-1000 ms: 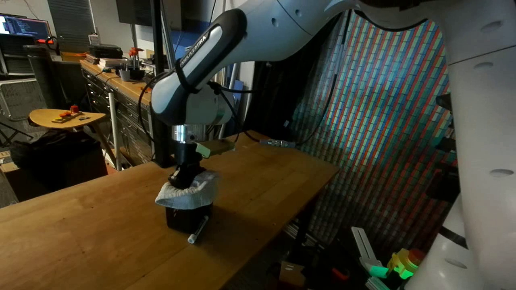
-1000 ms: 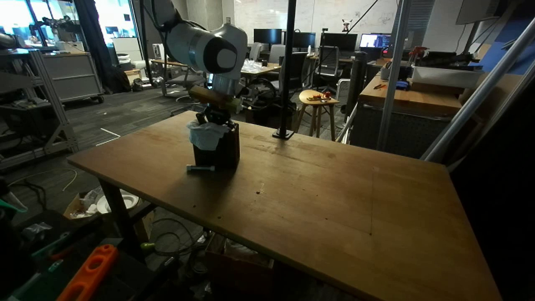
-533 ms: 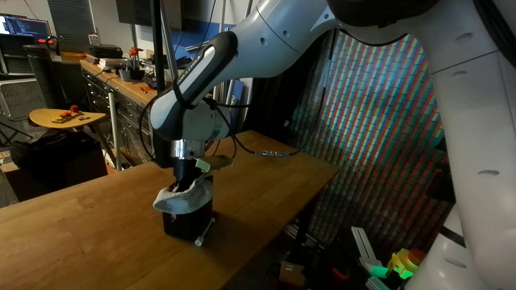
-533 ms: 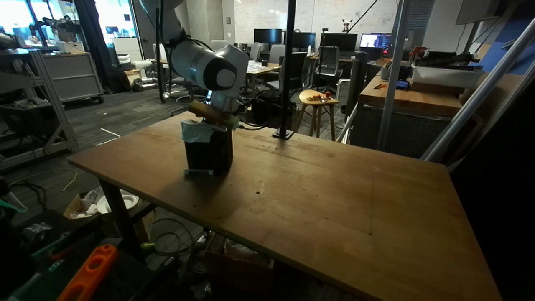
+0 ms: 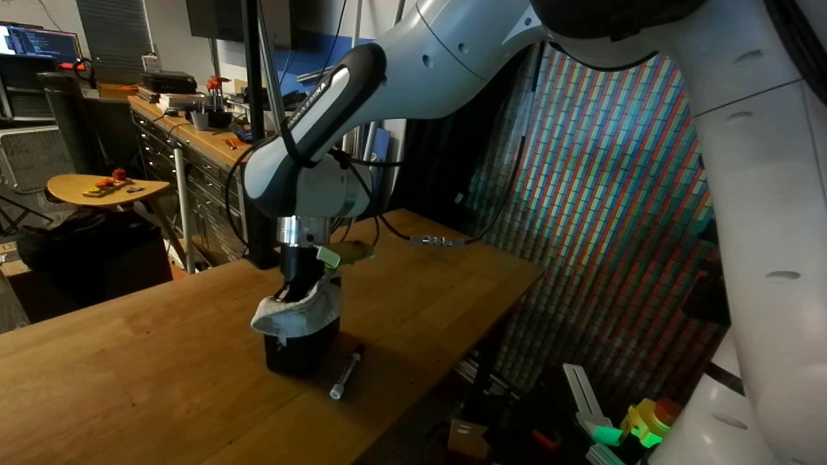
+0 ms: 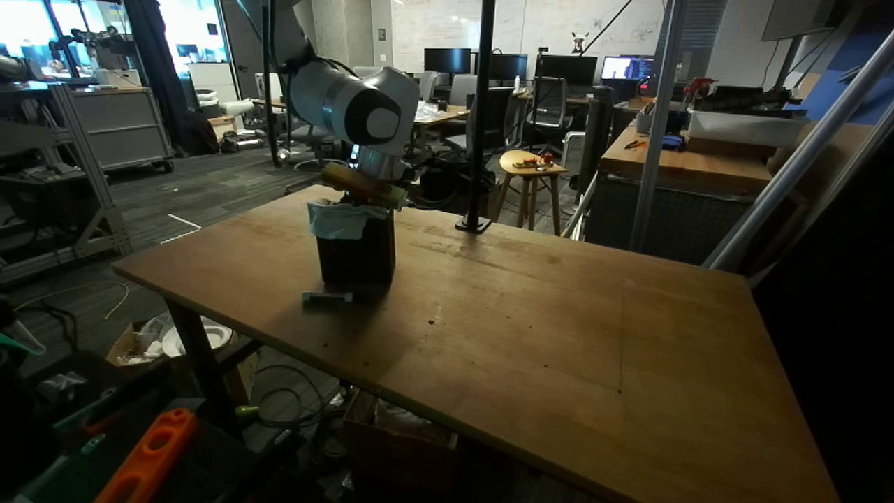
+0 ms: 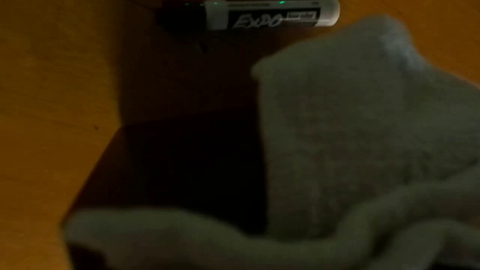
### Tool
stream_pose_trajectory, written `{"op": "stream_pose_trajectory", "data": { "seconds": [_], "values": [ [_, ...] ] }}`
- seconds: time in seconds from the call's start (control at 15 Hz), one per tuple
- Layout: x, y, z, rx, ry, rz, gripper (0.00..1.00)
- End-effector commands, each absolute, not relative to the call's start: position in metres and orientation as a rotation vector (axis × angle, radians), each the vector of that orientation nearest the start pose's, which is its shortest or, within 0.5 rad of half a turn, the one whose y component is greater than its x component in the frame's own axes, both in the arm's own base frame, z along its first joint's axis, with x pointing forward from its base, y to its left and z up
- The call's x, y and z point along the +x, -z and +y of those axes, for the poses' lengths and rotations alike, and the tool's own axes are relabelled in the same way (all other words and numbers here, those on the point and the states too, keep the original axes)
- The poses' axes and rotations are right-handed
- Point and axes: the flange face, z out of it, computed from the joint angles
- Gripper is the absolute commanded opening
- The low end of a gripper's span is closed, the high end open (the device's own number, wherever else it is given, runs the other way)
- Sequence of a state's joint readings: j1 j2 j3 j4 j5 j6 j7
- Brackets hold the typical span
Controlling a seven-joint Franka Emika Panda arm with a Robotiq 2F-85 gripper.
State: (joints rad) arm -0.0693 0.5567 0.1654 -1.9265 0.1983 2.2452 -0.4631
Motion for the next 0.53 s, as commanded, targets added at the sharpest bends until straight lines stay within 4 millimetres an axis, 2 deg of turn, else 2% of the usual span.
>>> {"op": "stream_pose_trajectory", "data": {
  "seconds": [0.0,0.33,0.47],
  "values": [
    [0.605,-0.238,0.059,-2.857,-0.21,-0.655,0.1],
    [0.609,-0.303,0.058,-2.937,-0.132,-0.761,0.1],
    [0.605,-0.321,0.056,-2.961,-0.114,-0.785,0.1]
  ]
}}
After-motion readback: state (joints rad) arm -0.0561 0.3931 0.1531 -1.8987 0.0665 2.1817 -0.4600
